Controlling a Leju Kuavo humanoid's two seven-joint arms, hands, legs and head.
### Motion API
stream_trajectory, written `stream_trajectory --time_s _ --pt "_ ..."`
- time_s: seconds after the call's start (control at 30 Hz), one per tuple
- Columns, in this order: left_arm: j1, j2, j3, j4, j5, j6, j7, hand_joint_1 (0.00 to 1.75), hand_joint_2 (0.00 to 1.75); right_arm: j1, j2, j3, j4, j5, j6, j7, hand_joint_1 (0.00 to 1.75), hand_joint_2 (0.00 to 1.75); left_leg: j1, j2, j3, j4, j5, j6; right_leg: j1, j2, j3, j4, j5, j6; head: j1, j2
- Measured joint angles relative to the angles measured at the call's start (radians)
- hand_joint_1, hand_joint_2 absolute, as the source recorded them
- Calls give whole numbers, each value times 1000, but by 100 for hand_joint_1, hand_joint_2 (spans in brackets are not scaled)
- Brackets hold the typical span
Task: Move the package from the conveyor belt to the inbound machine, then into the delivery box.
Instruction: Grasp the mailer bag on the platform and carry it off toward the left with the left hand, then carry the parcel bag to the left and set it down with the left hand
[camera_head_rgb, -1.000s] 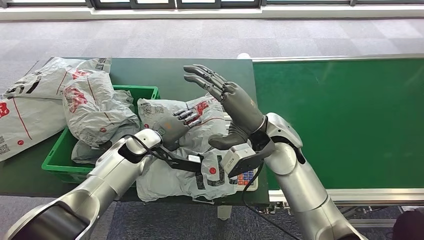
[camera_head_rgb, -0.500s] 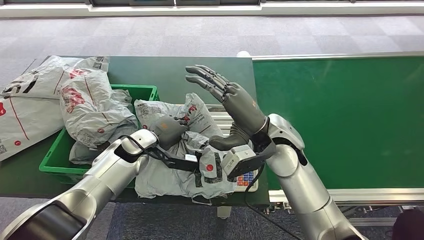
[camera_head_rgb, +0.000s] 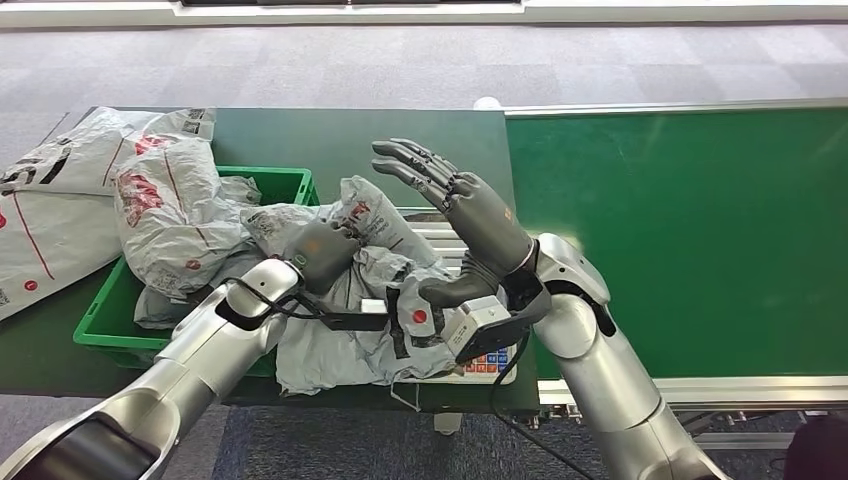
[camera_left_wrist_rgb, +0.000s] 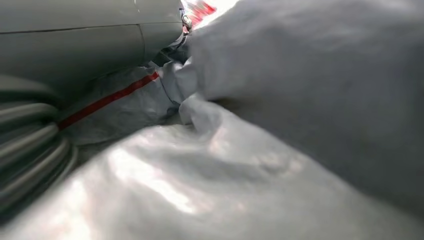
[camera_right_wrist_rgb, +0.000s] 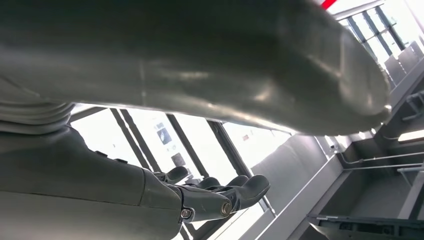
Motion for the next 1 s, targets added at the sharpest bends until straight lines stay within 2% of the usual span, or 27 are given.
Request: stream_trajectory --time_s 0.07,0.17,0.23,0.33,0.5,0.77,0.83,0.87,0.93,1.0 --pt "31 3 75 -91 127 110 -14 175 175 16 -3 -1 -8 2 0 1 0 0 0 0 -2 0 0 0 0 0 -1 0 0 0 0 0" --pt "75 3 236 -272 284 214 -19 175 175 36 -4 -2 -17 5 0 -3 0 0 0 2 -4 0 0 0 0 2 -3 0 0 0 0 0" --pt "104 3 348 -389 321 242 -12 175 175 38 -4 -2 -15 5 -5 -10 0 0 0 4 -4 0 0 0 0 4 -5 0 0 0 0 0" --pt "137 3 471 -511 323 227 -16 175 175 38 -5 -2 -11 4 -15 -15 0 0 0 5 -5 0 -1 0 0 4 -6 0 0 -1 0 0" --pt "169 -3 558 -603 312 225 -29 175 175 38 -5 -1 -8 4 -17 -16 0 0 1 2 -6 0 0 0 1 1 -6 0 0 -1 0 0" --pt "178 -21 634 -641 319 246 -16 175 175 39 -5 0 -6 1 -22 -12 0 0 0 2 -6 0 0 0 1 1 -6 0 1 -1 0 0" --pt "177 -21 652 -638 201 278 41 175 175 39 -4 0 -5 1 -23 -12 0 0 0 2 -6 0 0 0 1 1 -6 0 1 -1 0 0" --pt "173 -19 660 -628 84 292 100 175 175 39 -2 1 -4 1 -22 -12 0 0 0 2 -6 0 0 0 1 1 -6 0 1 -1 0 0" --pt "154 -5 667 -575 -197 291 260 175 175 37 2 4 -3 2 -19 -11 0 0 0 2 -6 0 0 -1 1 1 -6 0 1 -1 0 0" --pt "121 20 653 -468 -355 275 419 175 175 31 10 10 -1 4 -15 -7 0 0 1 3 -6 0 1 -1 1 2 -7 0 2 -2 0 0"
